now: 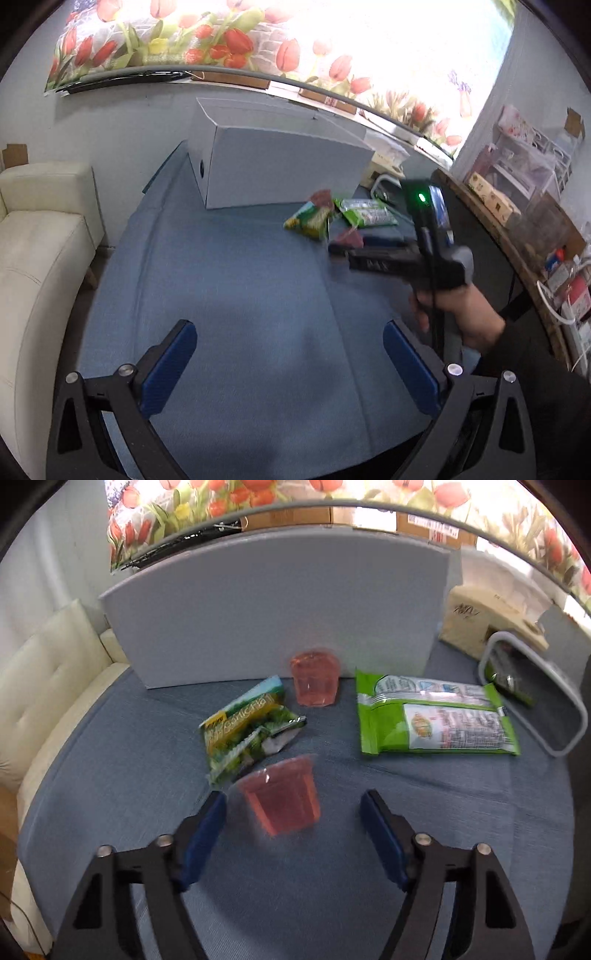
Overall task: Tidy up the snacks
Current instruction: 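Move both open tools back toward the remaining snacks on the table, then grasp the green pea snack bag with the left tool while the right tool grasps a pink jelly cup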
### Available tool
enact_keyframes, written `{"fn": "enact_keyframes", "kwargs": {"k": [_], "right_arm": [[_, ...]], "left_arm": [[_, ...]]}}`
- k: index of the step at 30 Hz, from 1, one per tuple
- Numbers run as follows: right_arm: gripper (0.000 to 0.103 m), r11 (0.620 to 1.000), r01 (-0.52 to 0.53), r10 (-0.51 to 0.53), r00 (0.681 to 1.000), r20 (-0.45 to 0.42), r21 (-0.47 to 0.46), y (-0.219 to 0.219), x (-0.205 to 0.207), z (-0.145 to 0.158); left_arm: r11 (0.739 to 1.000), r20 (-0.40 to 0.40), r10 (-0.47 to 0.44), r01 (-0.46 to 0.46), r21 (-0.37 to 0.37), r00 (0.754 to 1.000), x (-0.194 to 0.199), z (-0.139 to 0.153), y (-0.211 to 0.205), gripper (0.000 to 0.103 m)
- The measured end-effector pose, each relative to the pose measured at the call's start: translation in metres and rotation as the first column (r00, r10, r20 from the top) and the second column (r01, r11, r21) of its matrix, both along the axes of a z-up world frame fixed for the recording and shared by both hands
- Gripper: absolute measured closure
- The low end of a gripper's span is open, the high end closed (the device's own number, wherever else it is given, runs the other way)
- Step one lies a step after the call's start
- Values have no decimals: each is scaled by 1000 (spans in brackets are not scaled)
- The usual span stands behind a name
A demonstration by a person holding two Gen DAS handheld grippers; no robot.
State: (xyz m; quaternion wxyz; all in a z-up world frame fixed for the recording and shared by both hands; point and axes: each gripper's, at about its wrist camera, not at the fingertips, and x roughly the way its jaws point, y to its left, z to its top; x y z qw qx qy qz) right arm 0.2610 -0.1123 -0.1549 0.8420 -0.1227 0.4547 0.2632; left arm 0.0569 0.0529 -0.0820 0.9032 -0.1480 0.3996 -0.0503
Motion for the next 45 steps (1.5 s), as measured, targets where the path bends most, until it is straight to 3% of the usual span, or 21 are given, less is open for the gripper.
{"fn": "enact_keyframes", "kwargs": {"k": [2, 3, 4, 5, 11, 13, 19, 25, 33, 40, 45], "right_arm": [[32, 999, -17, 18, 1000, 16, -29, 7, 1, -1], [39, 999, -30, 30, 999, 23, -31, 9, 1, -1], [53, 999, -38, 39, 999, 25, -29, 10, 0, 0], [59, 999, -41, 42, 999, 23, -25, 11, 0, 2], [60, 999, -30, 31, 999, -11, 40, 2, -8, 9], [68, 998, -31, 32, 999, -6, 51, -3, -13, 11], [68, 997, -45, 43, 999, 22, 59, -19, -32, 24], [68, 988, -8, 1, 999, 45, 152, -56, -49, 43], [68, 976, 21, -41, 995, 89, 217, -101, -87, 78], [68, 971, 48, -71, 993, 89, 235, -129, -121, 88], [68, 966, 63, -85, 994, 75, 252, -142, -132, 89]], "left_arm": [[1000, -5, 12, -12, 3, 1000, -5, -1, 2, 0], [1000, -8, 8, -8, -3, 1000, -6, -3, 3, 0], [1000, -9, 11, -11, -7, 1000, -6, -3, 4, 0], [1000, -13, 19, -19, -10, 1000, -6, -4, 5, 0], [1000, -8, 1, -1, 0, 1000, 1, -4, 1, 0], [1000, -6, -9, 9, 21, 1000, 7, -2, -3, 0], [999, 3, -32, 32, 39, 999, 26, 2, -15, 0], [996, 1, -53, 53, 68, 999, 56, -3, -26, 0], [987, 2, -101, 100, 128, 995, 129, -22, -57, 0], [982, -87, -101, 114, 154, 991, 197, -59, -85, 0], [982, -113, -96, 113, 149, 989, 219, -73, -83, 1]]}}
